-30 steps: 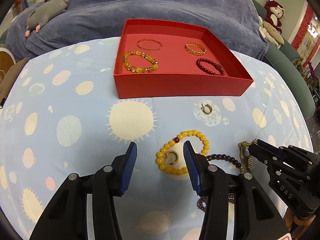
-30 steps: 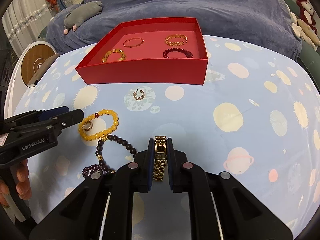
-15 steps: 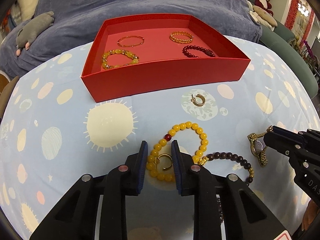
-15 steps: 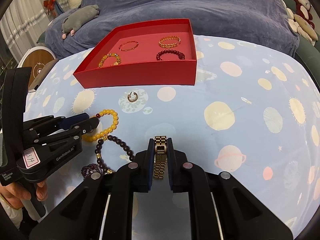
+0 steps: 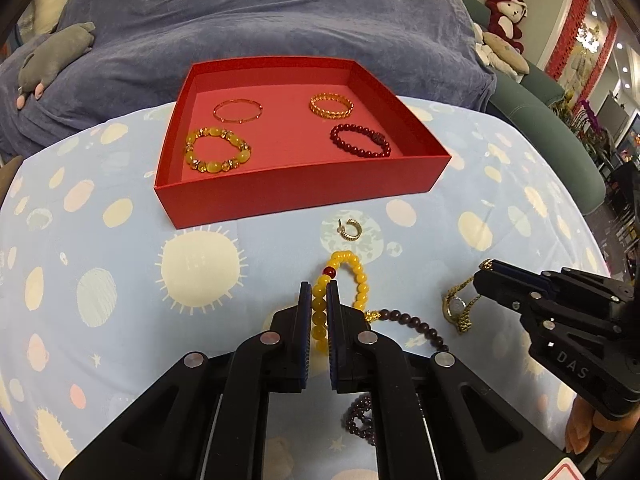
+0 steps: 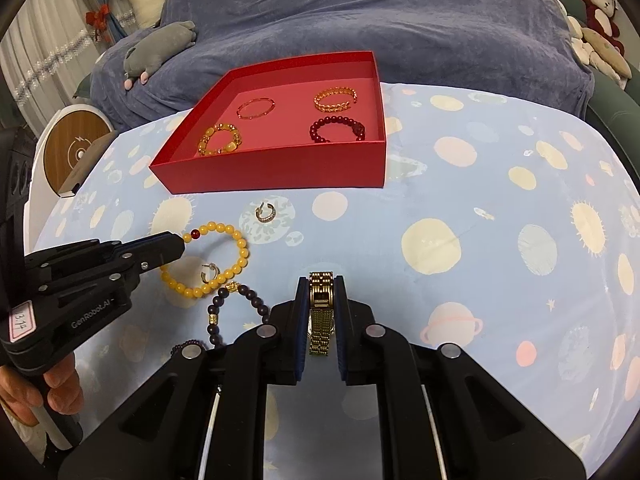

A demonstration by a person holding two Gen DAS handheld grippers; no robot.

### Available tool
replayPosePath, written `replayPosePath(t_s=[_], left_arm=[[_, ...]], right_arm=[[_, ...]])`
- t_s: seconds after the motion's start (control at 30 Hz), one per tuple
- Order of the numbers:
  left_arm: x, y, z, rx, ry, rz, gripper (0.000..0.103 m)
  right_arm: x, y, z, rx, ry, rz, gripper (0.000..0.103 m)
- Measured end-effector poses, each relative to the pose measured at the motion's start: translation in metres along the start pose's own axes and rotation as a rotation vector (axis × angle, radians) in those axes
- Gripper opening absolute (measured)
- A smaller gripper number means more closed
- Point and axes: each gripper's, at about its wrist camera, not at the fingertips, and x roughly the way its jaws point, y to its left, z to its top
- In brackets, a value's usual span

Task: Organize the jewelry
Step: 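Grasp the amber bead bracelet with the left tool while the right tool holds the watch, then lower the amber bracelet and gold watch into the red box and open both tools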

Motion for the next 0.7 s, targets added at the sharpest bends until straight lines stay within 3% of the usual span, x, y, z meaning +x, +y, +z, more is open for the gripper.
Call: replayPosePath(t_s=[0.27,0.7], left_arm=[[-0.031,0.004,0.012,-0.025,-0.067,-0.049,0.005],[-0.063,0.024,0.034,-0.075,-0.157,-0.059,0.005]], right_arm=[[-0.012,0.002,0.011,0.011,-0.038,0.009,0.011],[-0.034,0.009,0.045,0.029,-0.127,0.015,0.012]])
